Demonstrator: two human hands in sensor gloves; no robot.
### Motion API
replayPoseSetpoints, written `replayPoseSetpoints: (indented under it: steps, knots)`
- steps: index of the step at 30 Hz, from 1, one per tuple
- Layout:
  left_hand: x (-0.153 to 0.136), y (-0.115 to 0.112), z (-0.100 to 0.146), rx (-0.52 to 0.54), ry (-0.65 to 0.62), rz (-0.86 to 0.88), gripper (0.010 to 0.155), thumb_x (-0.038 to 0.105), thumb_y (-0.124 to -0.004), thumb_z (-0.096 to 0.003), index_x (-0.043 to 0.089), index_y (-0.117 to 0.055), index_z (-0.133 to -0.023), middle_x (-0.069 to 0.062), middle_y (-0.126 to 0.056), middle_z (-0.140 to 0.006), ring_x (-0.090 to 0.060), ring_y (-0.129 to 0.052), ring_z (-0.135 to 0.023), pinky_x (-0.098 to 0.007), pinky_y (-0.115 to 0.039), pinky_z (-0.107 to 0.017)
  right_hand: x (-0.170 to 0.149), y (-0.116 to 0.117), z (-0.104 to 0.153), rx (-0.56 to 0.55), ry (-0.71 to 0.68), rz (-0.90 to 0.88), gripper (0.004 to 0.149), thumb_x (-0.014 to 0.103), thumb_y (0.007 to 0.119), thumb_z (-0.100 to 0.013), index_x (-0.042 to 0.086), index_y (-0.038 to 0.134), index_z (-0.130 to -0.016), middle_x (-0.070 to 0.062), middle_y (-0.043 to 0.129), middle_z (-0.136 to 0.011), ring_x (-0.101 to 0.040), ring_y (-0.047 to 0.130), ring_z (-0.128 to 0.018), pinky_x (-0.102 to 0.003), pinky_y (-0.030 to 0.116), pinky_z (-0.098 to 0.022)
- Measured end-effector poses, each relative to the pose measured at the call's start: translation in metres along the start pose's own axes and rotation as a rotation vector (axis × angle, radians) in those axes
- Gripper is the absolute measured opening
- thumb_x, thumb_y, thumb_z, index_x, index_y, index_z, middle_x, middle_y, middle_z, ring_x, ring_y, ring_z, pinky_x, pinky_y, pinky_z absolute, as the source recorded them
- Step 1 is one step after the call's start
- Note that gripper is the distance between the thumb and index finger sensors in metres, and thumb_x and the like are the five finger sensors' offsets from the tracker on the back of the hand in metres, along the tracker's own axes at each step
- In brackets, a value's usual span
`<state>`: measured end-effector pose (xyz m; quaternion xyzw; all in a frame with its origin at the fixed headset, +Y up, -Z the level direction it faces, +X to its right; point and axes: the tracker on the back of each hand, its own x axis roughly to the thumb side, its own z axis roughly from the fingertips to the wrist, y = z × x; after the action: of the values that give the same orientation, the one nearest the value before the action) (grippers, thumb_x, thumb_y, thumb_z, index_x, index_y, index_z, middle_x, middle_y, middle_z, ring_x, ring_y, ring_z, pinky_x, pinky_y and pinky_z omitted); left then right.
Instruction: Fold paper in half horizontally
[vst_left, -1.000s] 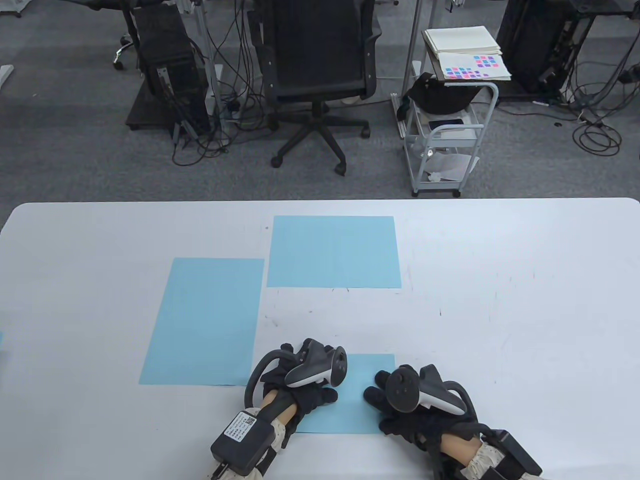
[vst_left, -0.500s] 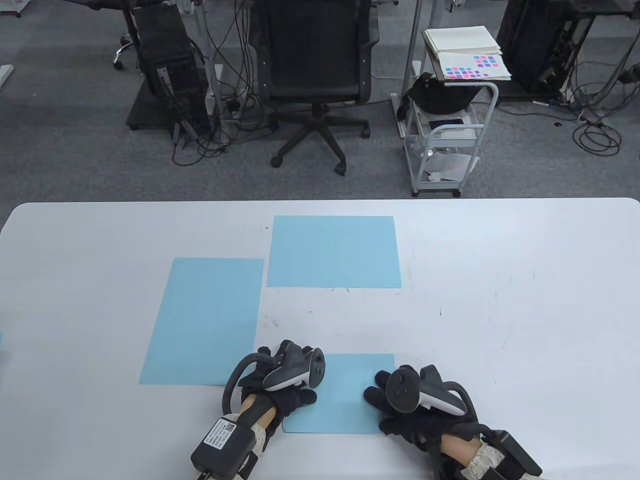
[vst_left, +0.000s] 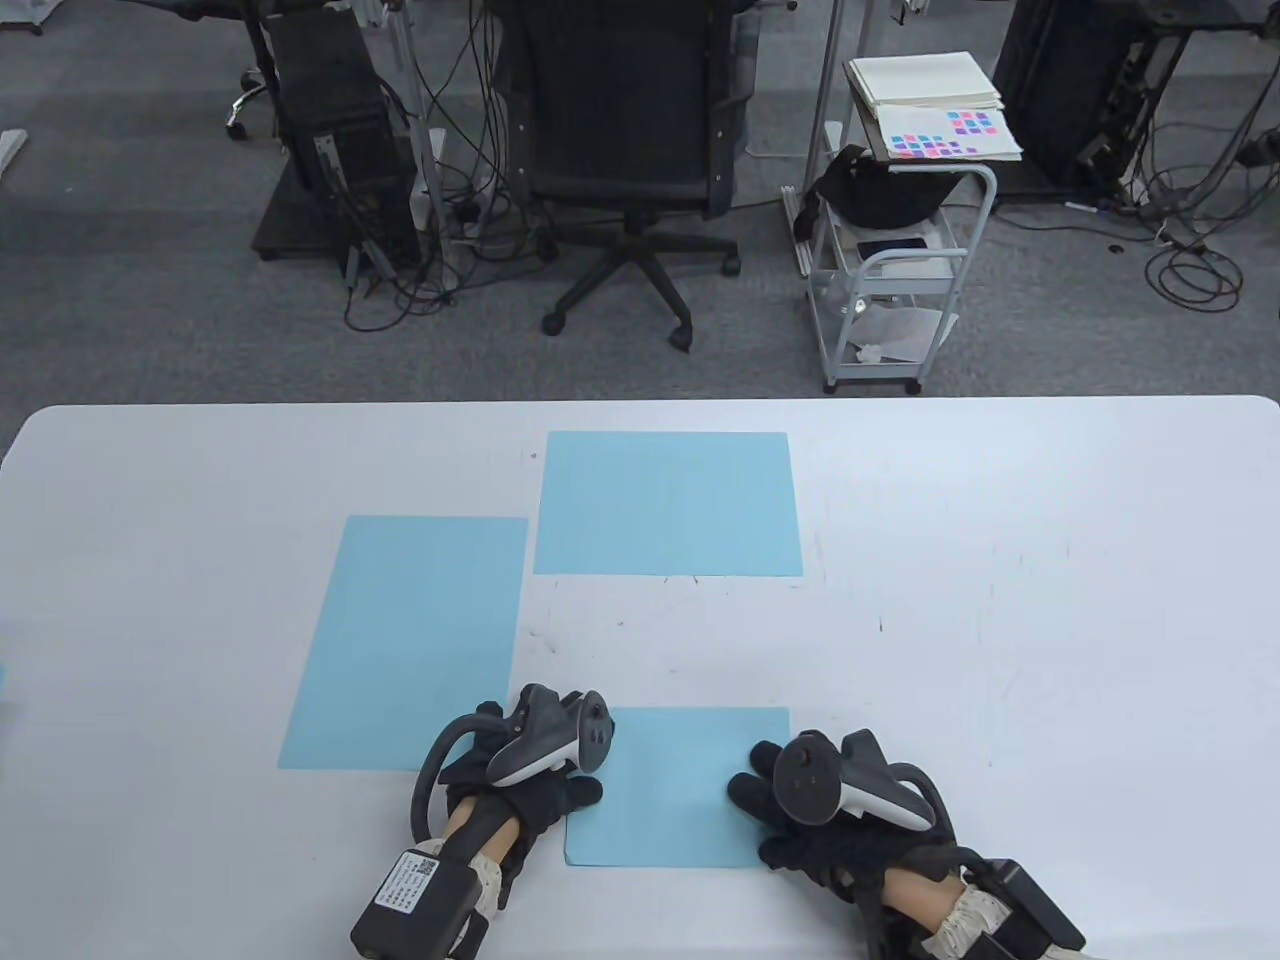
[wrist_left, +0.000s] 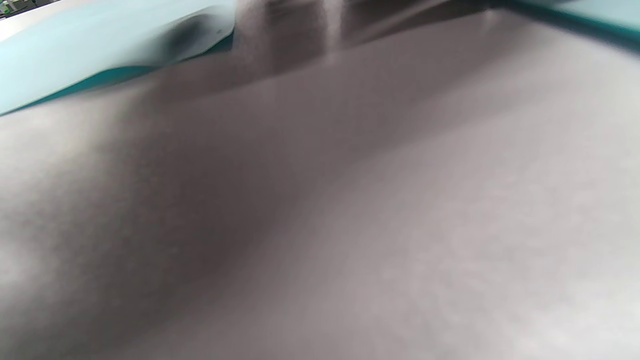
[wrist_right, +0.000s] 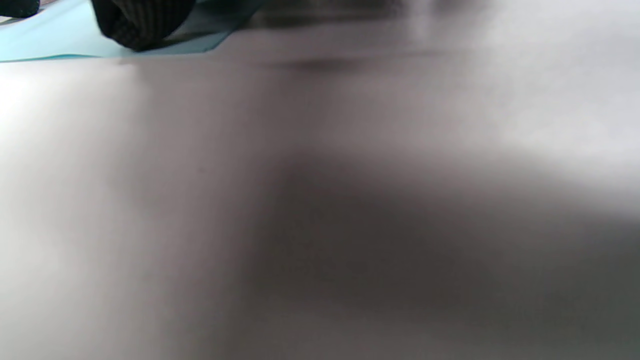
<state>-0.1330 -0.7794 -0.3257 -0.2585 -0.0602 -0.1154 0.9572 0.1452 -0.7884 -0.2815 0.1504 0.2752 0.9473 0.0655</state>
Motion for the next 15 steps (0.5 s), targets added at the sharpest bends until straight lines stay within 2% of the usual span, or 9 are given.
replayPoseSetpoints:
  steps: [10, 15]
  knots:
    - [-0.006, 0.002, 0.001, 0.01, 0.022, 0.032, 0.07, 0.067, -0.059, -0.0329, 0.065, -0.031, -0.097, 0.037, -0.027, -0.114, -0.006, -0.027, -0.116, -0.048, -0.037, -0.089, -0.001, 0.0, 0.0, 0.001, -0.003, -0.005, 0.066, 0.047, 0.066, -0.047, 0.053, 0.03, -0.101, 0.022, 0.009, -0.115, -0.03, -0.002, -0.106, -0.065, 0.002, -0.07]
    - [-0.012, 0.004, 0.014, 0.093, 0.021, 0.062, 0.071, 0.067, -0.059, -0.0326, 0.063, -0.032, -0.098, 0.033, -0.028, -0.116, -0.008, -0.026, -0.116, -0.049, -0.037, -0.089, -0.001, 0.0, 0.0, 0.001, -0.005, -0.009, 0.066, 0.047, 0.066, -0.047, 0.052, 0.03, -0.101, 0.021, 0.009, -0.115, -0.03, -0.002, -0.106, -0.065, 0.002, -0.07]
